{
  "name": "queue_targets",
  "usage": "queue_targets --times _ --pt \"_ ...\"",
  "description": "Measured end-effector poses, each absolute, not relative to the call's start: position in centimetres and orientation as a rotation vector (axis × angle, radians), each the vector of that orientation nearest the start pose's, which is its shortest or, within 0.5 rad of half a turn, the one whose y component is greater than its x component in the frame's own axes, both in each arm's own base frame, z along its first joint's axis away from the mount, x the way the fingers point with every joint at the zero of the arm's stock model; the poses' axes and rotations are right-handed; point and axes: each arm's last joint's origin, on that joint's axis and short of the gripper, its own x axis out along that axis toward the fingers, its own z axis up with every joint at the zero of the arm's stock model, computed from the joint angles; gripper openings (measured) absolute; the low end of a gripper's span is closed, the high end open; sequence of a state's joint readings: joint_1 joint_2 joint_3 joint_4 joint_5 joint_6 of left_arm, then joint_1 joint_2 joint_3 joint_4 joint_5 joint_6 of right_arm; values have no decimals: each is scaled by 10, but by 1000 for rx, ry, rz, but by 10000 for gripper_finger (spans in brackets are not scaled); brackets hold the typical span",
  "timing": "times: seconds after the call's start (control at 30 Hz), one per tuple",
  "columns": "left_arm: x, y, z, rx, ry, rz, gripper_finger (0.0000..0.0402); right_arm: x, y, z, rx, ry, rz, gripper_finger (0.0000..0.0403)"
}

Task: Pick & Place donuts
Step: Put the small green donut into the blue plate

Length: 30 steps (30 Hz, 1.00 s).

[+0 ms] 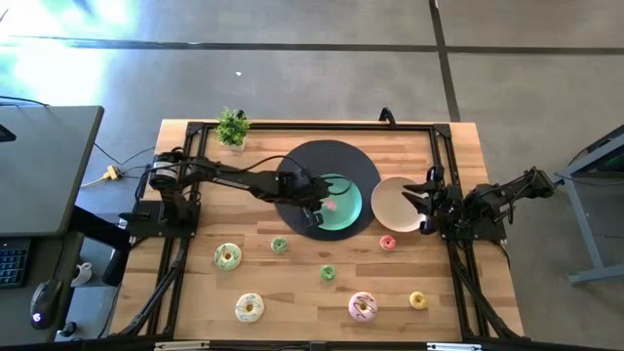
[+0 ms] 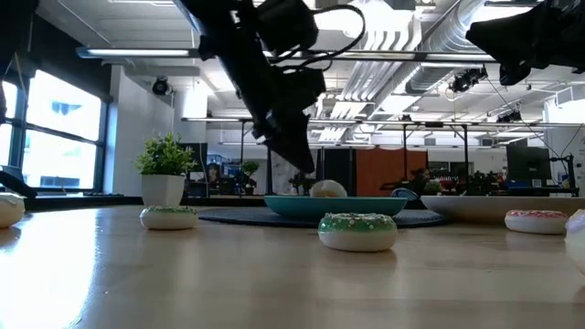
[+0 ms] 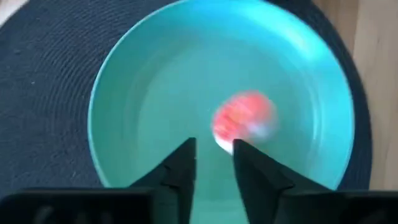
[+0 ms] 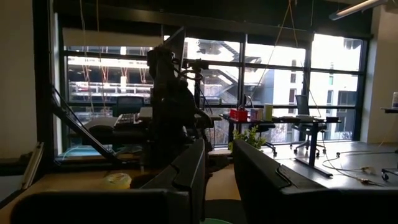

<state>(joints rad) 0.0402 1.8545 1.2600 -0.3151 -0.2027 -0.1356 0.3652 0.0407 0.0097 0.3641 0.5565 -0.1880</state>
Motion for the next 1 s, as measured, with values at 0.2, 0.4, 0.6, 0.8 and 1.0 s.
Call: queue_targets --times 0.2,0.4,0.6,0.8,1.0 --pt "392 18 183 -38 936 295 178 90 18 197 -42 -279 -213 80" --pt "375 4 215 22 923 324 178 90 18 197 -15 -283 -199 80" --pt "330 -6 257 43 1013 373 149 91 19 195 7 -263 -191 80" --pt "290 -26 264 -112 1153 279 139 93 20 192 18 -238 -191 80" --pt "287 -63 219 -121 1144 135 138 94 20 193 19 -240 -192 80"
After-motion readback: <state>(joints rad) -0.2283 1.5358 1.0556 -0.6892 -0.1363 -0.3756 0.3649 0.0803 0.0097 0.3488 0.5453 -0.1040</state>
